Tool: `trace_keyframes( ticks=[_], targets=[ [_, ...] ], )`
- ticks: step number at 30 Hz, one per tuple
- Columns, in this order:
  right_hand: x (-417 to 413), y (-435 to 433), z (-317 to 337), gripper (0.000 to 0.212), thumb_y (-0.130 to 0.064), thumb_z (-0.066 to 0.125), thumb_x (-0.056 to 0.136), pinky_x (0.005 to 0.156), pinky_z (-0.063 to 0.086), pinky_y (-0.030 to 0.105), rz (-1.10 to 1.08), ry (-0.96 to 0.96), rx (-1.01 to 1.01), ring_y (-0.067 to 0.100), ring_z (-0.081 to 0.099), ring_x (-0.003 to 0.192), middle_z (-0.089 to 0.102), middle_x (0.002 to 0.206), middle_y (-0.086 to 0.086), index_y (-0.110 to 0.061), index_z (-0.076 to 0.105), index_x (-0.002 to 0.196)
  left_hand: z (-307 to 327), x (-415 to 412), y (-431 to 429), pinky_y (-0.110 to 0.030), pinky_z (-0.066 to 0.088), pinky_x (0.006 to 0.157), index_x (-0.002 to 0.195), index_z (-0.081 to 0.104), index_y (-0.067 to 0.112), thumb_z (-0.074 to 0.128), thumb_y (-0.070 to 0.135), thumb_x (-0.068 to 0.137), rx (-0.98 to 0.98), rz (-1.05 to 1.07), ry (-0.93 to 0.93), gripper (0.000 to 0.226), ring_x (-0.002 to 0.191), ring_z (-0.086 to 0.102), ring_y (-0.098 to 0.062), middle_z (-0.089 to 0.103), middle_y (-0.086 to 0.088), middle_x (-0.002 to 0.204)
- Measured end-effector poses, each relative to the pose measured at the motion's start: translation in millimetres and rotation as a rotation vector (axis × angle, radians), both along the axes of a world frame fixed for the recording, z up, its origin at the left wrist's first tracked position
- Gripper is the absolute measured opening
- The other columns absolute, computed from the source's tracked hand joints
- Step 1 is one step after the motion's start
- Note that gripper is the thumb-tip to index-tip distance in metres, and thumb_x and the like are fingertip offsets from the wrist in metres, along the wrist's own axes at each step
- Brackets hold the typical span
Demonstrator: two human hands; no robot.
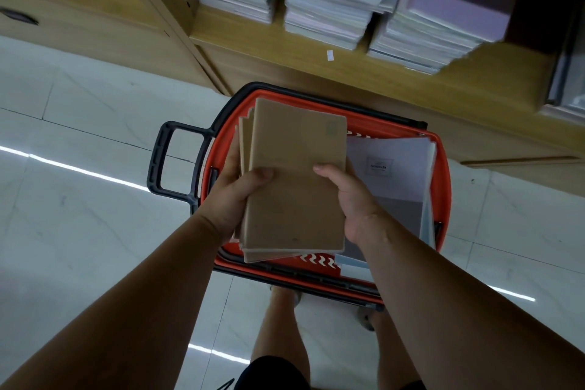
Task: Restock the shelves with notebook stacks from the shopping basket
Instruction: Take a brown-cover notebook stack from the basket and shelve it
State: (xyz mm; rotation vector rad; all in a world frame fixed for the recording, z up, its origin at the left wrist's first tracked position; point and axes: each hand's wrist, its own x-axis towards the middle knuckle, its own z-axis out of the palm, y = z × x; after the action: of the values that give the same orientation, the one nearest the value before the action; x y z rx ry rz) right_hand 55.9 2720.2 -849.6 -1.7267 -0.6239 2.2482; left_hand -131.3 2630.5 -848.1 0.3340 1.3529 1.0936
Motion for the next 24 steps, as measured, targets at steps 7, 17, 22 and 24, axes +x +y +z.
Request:
trace_keyframes(
  ticks=[7, 17, 22, 24],
  targets=[
    [7, 7, 9, 0.059, -0.034, 0.077, 0.076, 0.079, 0.058, 0.041, 0.092, 0.062, 0.05, 0.024, 0.074, 0.103, 0.078, 0.112, 0.003, -0.031, 0.063, 0.133, 7, 1, 5, -0.062, 0.056, 0.093, 0.15, 0.042, 0.041, 0.071, 0.036, 0.076, -0.015, 0.001, -0.028, 0.08, 0.125, 0.06, -0.042, 0.059, -0.011, 0.142],
    [41, 22, 29, 0.054, -0.028, 0.08, 0.083, 0.084, 0.058, 0.046, -0.04, 0.075, 0.041, 0.03, 0.072, 0.11, 0.078, 0.116, 0.005, -0.033, 0.063, 0.135, 40, 31, 35, -0.053, 0.06, 0.087, 0.156, 0.032, 0.047, 0.072, 0.027, 0.08, -0.037, -0.036, 0.041, 0.087, 0.118, 0.067, -0.034, 0.061, -0.007, 0.141],
    [37, 25, 16, 0.046, -0.02, 0.077, 0.089, 0.084, 0.058, 0.048, -0.07, 0.1, 0.014, 0.032, 0.07, 0.112, 0.076, 0.117, 0.007, -0.035, 0.064, 0.131, 32, 30, 42, -0.036, 0.063, 0.078, 0.156, 0.032, 0.049, 0.072, 0.033, 0.078, -0.108, -0.077, 0.148, 0.089, 0.108, 0.073, -0.023, 0.07, 0.004, 0.128],
    [33, 27, 13, 0.05, -0.016, 0.075, 0.091, 0.08, 0.059, 0.046, -0.049, 0.128, 0.052, 0.03, 0.071, 0.112, 0.076, 0.118, 0.006, -0.034, 0.061, 0.135, 29, 29, 38, -0.04, 0.062, 0.083, 0.154, 0.036, 0.047, 0.067, 0.03, 0.082, -0.101, -0.067, 0.158, 0.08, 0.115, 0.069, -0.026, 0.066, 0.003, 0.134]
  ],
)
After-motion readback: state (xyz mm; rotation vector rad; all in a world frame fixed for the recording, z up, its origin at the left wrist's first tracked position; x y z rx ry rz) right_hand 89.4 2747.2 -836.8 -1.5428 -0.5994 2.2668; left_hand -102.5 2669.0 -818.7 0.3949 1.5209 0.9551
